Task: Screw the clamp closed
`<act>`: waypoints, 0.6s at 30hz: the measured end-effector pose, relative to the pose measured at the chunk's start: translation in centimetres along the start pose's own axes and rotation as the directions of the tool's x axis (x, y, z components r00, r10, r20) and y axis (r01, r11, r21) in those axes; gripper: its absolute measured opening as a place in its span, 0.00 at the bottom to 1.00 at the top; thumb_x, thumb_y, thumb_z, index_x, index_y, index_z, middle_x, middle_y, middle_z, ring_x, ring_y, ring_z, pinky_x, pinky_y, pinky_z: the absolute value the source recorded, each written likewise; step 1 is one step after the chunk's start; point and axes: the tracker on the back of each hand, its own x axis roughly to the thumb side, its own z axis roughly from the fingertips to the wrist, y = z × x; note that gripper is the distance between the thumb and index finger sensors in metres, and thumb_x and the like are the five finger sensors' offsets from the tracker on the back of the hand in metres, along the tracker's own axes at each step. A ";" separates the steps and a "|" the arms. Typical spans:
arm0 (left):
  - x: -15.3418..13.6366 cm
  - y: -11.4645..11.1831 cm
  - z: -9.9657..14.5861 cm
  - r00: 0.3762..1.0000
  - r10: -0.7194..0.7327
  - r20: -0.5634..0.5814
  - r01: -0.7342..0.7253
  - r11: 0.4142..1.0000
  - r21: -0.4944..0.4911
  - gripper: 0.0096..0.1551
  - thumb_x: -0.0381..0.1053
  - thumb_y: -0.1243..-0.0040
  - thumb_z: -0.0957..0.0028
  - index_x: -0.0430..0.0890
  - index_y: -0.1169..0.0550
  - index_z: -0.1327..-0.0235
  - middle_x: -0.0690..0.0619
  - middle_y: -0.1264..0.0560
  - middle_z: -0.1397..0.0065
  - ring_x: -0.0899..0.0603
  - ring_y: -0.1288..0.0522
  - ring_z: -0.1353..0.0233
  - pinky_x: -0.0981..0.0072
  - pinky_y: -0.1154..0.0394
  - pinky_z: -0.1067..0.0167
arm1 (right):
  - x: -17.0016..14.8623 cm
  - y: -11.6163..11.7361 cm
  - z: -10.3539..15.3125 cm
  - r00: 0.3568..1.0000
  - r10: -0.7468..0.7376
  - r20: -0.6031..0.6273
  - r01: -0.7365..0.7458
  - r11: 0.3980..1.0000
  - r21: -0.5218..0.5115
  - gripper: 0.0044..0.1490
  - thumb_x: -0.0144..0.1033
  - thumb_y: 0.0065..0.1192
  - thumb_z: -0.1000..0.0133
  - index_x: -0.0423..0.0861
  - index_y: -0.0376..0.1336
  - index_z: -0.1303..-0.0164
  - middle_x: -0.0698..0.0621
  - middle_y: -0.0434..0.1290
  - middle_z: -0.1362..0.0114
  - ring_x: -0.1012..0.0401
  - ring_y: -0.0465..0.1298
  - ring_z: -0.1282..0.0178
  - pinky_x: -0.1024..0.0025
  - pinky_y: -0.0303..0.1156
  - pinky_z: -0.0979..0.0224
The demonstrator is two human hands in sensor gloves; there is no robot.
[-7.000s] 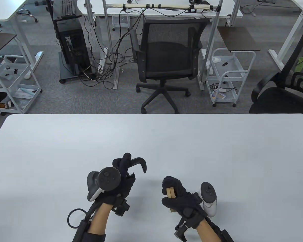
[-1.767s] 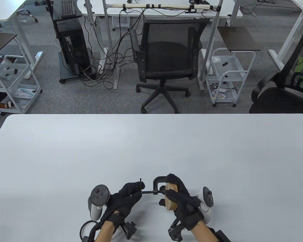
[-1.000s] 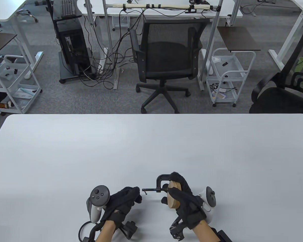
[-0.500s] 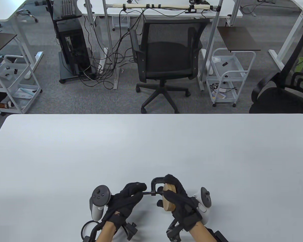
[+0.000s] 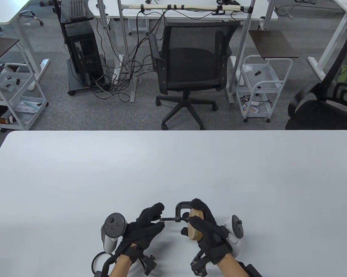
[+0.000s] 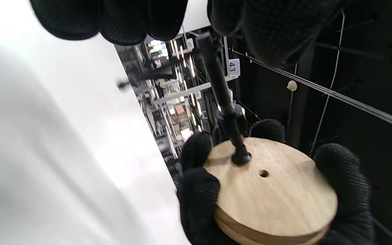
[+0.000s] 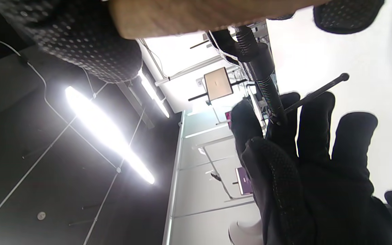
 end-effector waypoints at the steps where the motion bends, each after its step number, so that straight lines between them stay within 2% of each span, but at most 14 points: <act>1: 0.1 0.1 0.1 1.000 -0.028 -0.006 0.029 0.999 0.023 0.45 0.62 0.36 0.46 0.49 0.39 0.20 0.35 0.42 0.19 0.26 0.38 0.25 0.35 0.31 0.37 | 0.0 0.0 0.0 1.000 -0.010 -0.001 0.010 1.000 -0.001 0.50 0.57 0.73 0.44 0.49 0.51 0.20 0.53 0.45 0.15 0.34 0.53 0.24 0.32 0.65 0.38; 2: 0.0 0.3 0.2 0.997 -0.065 -0.039 0.067 0.996 0.064 0.42 0.66 0.39 0.45 0.45 0.33 0.25 0.35 0.41 0.20 0.26 0.37 0.26 0.36 0.30 0.38 | 0.1 0.0 0.0 1.000 -0.016 0.002 0.016 1.000 -0.004 0.50 0.57 0.73 0.44 0.50 0.51 0.20 0.53 0.45 0.15 0.34 0.53 0.24 0.32 0.65 0.38; 3: -0.1 0.3 0.4 0.994 -0.083 -0.075 0.090 0.991 0.095 0.38 0.68 0.42 0.44 0.41 0.26 0.34 0.34 0.38 0.23 0.26 0.35 0.28 0.38 0.28 0.40 | 0.1 0.0 0.0 1.000 -0.017 0.004 0.017 1.000 -0.005 0.50 0.57 0.73 0.44 0.50 0.51 0.20 0.53 0.45 0.15 0.34 0.53 0.24 0.32 0.65 0.38; 4: -0.4 0.3 0.4 0.990 -0.090 -0.107 0.103 0.987 0.123 0.37 0.70 0.45 0.44 0.39 0.16 0.49 0.35 0.33 0.26 0.26 0.32 0.31 0.38 0.27 0.42 | 0.1 0.0 0.0 1.000 -0.021 0.007 0.021 1.000 -0.003 0.50 0.57 0.73 0.44 0.50 0.51 0.20 0.53 0.45 0.15 0.34 0.53 0.24 0.32 0.65 0.38; 5: -0.8 0.1 0.4 0.987 -0.082 -0.134 0.095 0.991 0.091 0.37 0.70 0.47 0.44 0.38 0.12 0.59 0.35 0.30 0.27 0.26 0.30 0.33 0.38 0.26 0.43 | 0.0 0.0 0.0 1.000 -0.029 0.007 0.029 1.000 0.002 0.50 0.57 0.73 0.44 0.50 0.51 0.20 0.53 0.45 0.15 0.34 0.53 0.24 0.32 0.65 0.38; 6: -1.1 0.0 0.3 0.986 -0.066 -0.153 0.073 0.996 0.041 0.40 0.72 0.50 0.43 0.38 0.12 0.61 0.33 0.32 0.26 0.24 0.32 0.32 0.38 0.28 0.42 | 0.0 0.1 0.0 0.999 -0.037 0.007 0.037 0.999 0.008 0.50 0.58 0.73 0.44 0.50 0.51 0.20 0.54 0.45 0.15 0.34 0.53 0.24 0.32 0.65 0.38; 7: -1.5 -0.4 0.1 0.986 -0.033 -0.164 0.028 0.999 -0.033 0.42 0.72 0.53 0.43 0.37 0.12 0.59 0.33 0.35 0.24 0.24 0.34 0.30 0.37 0.29 0.40 | 0.0 0.2 0.1 0.999 -0.050 0.005 0.050 0.999 0.020 0.50 0.58 0.73 0.44 0.50 0.51 0.20 0.54 0.45 0.15 0.34 0.53 0.24 0.32 0.65 0.38; 8: -1.6 -0.5 0.1 0.986 -0.017 -0.168 0.007 0.998 -0.058 0.43 0.73 0.54 0.42 0.37 0.13 0.56 0.33 0.37 0.23 0.23 0.36 0.29 0.36 0.30 0.39 | 0.0 0.3 0.1 0.998 -0.058 0.003 0.058 0.998 0.029 0.50 0.57 0.73 0.44 0.50 0.51 0.20 0.53 0.45 0.14 0.34 0.53 0.24 0.32 0.65 0.38; 9: -1.8 -0.8 0.1 0.985 0.004 -0.171 -0.016 0.997 -0.069 0.47 0.73 0.55 0.42 0.34 0.13 0.53 0.32 0.39 0.22 0.23 0.37 0.28 0.36 0.30 0.39 | 0.0 0.4 0.1 0.998 -0.063 -0.001 0.063 0.997 0.041 0.50 0.57 0.73 0.44 0.50 0.51 0.20 0.53 0.45 0.14 0.34 0.53 0.24 0.32 0.65 0.38; 10: -1.8 -1.0 0.0 0.986 0.024 -0.167 -0.036 0.997 -0.065 0.48 0.73 0.55 0.42 0.34 0.17 0.42 0.32 0.41 0.21 0.24 0.38 0.28 0.37 0.31 0.38 | 0.0 0.5 0.1 0.998 -0.062 -0.003 0.062 0.997 0.053 0.50 0.57 0.73 0.44 0.50 0.51 0.20 0.53 0.45 0.14 0.34 0.53 0.23 0.32 0.65 0.38; 13: -1.7 -1.1 -0.2 0.986 0.104 -0.134 -0.114 0.991 -0.072 0.42 0.70 0.52 0.40 0.42 0.28 0.25 0.32 0.46 0.19 0.25 0.40 0.26 0.37 0.32 0.37 | 0.1 0.6 0.1 0.999 -0.044 -0.004 0.044 0.998 0.051 0.50 0.57 0.73 0.44 0.49 0.51 0.20 0.53 0.45 0.14 0.34 0.53 0.24 0.32 0.65 0.38; 15: -1.6 -1.0 -0.2 0.984 0.141 -0.111 -0.148 0.987 -0.067 0.37 0.65 0.48 0.40 0.48 0.31 0.23 0.32 0.47 0.18 0.25 0.41 0.25 0.36 0.32 0.36 | 0.0 0.7 0.0 0.999 -0.041 -0.008 0.042 0.998 0.057 0.50 0.57 0.73 0.43 0.49 0.51 0.20 0.53 0.45 0.14 0.34 0.53 0.24 0.32 0.65 0.38; 18: -1.1 -0.5 -0.2 0.993 0.112 -0.049 -0.113 0.993 -0.024 0.31 0.59 0.40 0.43 0.54 0.29 0.26 0.35 0.45 0.18 0.26 0.40 0.24 0.35 0.32 0.36 | 0.0 0.8 0.0 0.999 -0.038 -0.013 0.038 0.998 0.057 0.50 0.57 0.73 0.44 0.49 0.51 0.20 0.53 0.45 0.14 0.34 0.53 0.24 0.32 0.65 0.38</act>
